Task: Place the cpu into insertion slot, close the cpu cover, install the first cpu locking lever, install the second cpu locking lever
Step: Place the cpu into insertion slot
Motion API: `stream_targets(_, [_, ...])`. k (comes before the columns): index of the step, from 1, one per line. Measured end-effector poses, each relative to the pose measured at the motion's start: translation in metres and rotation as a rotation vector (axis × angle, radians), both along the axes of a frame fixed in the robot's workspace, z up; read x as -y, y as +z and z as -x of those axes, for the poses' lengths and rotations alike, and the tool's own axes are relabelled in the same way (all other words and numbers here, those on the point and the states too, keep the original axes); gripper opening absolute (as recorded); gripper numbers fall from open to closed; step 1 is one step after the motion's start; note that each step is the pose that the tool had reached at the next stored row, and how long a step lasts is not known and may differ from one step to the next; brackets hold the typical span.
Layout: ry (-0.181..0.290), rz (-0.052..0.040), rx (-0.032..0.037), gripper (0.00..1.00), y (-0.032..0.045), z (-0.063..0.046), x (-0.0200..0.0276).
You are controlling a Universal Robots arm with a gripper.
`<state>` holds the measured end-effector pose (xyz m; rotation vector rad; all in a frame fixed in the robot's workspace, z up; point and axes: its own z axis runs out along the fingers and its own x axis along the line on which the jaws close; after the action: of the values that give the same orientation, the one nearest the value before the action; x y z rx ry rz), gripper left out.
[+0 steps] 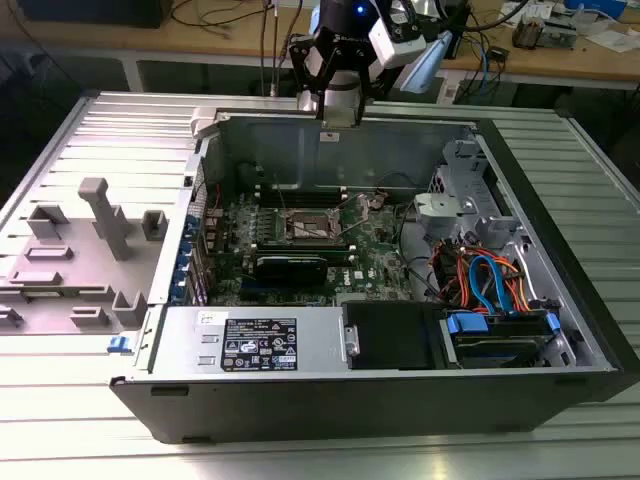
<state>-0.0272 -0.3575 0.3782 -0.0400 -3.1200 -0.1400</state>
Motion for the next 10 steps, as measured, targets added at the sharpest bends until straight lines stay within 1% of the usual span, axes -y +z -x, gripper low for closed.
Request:
stream_targets(7, [0.000, -0.0003, 0.0001, 0.54, -0.0001, 0.0000, 0.0003])
stream_targets(10, [0.000, 0.0000, 0.0000, 0.54, 0.0000, 0.0000, 0.0026])
